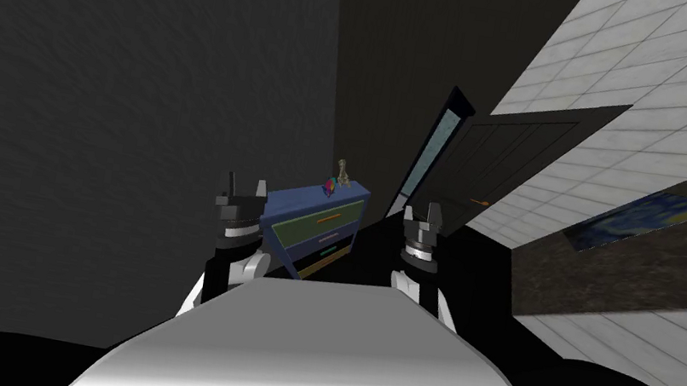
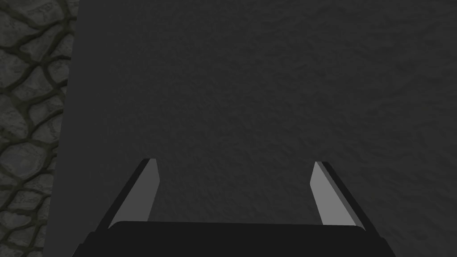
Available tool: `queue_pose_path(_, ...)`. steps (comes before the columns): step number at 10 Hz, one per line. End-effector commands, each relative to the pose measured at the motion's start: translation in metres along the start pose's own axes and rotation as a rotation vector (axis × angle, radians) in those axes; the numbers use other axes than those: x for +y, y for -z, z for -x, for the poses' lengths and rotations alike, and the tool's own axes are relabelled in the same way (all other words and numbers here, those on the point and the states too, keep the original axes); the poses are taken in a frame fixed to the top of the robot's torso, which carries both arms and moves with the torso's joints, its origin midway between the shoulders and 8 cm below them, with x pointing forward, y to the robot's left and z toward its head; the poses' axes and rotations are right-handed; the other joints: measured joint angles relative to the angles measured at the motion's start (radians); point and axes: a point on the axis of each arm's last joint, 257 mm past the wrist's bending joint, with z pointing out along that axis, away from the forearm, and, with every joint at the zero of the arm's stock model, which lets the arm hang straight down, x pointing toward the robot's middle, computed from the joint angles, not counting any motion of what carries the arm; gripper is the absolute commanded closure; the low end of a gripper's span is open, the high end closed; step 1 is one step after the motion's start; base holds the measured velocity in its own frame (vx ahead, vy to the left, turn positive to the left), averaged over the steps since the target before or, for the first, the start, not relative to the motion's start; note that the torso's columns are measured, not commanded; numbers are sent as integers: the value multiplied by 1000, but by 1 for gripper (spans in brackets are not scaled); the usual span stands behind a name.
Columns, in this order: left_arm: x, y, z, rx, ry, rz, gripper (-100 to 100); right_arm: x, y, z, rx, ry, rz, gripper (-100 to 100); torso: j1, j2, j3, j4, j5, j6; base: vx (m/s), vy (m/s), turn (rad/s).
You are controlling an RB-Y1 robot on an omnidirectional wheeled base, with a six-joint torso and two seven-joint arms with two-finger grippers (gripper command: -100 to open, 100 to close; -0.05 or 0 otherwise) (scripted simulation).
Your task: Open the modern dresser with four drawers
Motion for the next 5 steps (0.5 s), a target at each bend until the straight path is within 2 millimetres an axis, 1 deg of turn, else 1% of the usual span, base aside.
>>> queue_pose_path(1, 0, 0, 0, 0, 0, 0, 0, 0, 0, 0, 0, 0, 0, 0, 0, 40, -82, 41, 0, 0, 0, 0, 0)
queue_pose_path(5, 0, 0, 0, 0, 0, 0, 0, 0, 0, 0, 0, 0, 0, 0, 0, 322, -644, 322, 0, 0, 0, 0, 0)
